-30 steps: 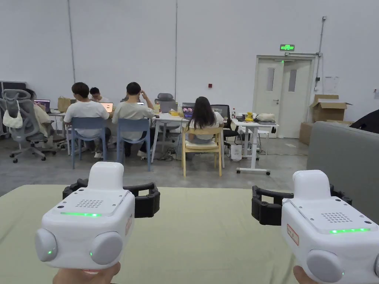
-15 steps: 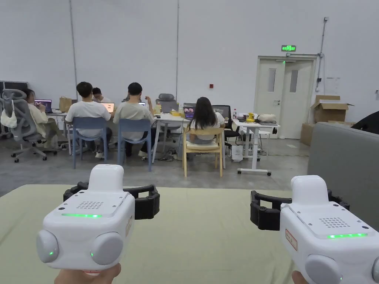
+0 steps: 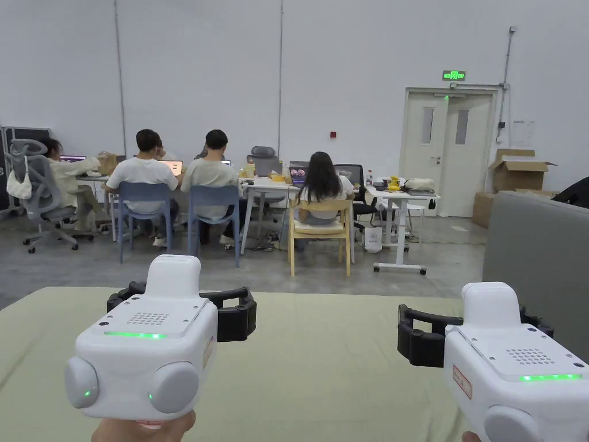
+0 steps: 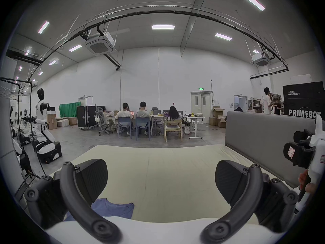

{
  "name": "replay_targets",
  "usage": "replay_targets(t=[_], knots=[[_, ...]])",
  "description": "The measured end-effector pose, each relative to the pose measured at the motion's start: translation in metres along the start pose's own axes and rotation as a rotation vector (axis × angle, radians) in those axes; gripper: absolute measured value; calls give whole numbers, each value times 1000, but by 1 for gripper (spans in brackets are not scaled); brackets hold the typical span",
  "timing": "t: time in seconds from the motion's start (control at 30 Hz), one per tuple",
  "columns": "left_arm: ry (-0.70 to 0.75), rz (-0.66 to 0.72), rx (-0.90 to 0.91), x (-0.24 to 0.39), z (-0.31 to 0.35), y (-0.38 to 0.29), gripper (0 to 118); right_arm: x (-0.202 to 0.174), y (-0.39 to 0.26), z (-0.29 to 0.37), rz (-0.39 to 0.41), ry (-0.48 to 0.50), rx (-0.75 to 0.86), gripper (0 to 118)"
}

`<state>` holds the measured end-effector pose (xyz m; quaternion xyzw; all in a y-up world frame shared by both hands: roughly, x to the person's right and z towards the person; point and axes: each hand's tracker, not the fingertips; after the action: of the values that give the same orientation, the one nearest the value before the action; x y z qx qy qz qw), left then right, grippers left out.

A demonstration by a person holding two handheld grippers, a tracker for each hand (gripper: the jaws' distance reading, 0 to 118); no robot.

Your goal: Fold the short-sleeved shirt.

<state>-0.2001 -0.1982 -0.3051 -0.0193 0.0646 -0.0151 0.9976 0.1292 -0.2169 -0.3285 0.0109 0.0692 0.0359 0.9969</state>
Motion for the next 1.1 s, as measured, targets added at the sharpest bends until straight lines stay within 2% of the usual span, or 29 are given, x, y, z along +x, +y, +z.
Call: replay_targets(t=[1.1], knots=[[6,-4,-8,2,0,-7,118,-4,6,7,20,-6,15,118]])
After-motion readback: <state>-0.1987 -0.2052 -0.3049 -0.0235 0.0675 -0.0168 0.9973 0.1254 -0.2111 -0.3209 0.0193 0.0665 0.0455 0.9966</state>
